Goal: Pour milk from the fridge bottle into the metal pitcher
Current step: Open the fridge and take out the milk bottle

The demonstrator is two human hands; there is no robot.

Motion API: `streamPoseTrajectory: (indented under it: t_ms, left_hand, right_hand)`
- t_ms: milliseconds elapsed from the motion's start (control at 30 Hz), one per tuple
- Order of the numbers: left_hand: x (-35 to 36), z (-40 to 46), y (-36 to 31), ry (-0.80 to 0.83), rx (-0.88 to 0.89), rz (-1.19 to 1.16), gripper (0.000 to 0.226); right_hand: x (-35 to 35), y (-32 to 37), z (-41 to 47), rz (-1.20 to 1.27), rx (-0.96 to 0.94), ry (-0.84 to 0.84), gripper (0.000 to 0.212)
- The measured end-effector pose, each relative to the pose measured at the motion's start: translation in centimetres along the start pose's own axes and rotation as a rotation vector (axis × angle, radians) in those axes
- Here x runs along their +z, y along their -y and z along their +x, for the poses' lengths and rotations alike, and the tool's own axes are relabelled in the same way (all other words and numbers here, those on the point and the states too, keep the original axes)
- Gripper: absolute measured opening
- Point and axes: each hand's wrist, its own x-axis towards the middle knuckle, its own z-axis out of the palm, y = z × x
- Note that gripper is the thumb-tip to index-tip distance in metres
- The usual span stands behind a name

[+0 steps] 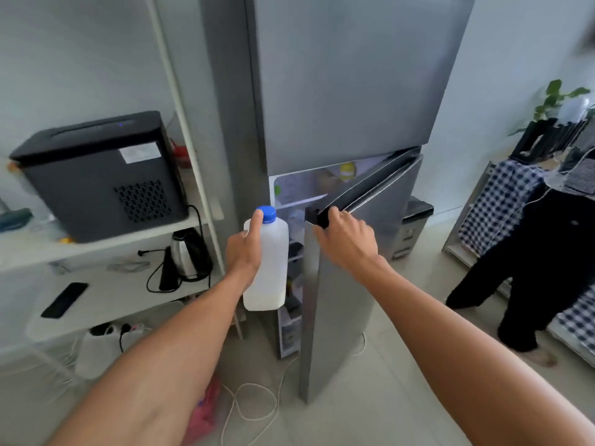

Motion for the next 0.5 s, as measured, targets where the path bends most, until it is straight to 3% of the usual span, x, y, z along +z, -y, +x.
streamPoseTrajectory:
  t_ms: [67, 167, 500]
  left_hand:
    - [-1.0, 0.7, -0.3, -0.025, -0.005, -0.025, 0.075]
    - [-1.9, 1.6, -0.9, -0.062, -0.011, -0.048, 0.073]
    - [-2.4, 3.6, -2.6, -0.057, 0.001, -0.038, 0.072]
  right_hand:
    - [1.6, -0.2, 1.4, 0.045, -0.103, 0.022, 0.032]
    - [3.4, -0.2, 4.2, 0.061, -0.191, 0.114, 0.052]
    - [5.8, 2.6, 10.3, 0.070, -0.233, 0.269, 0.080]
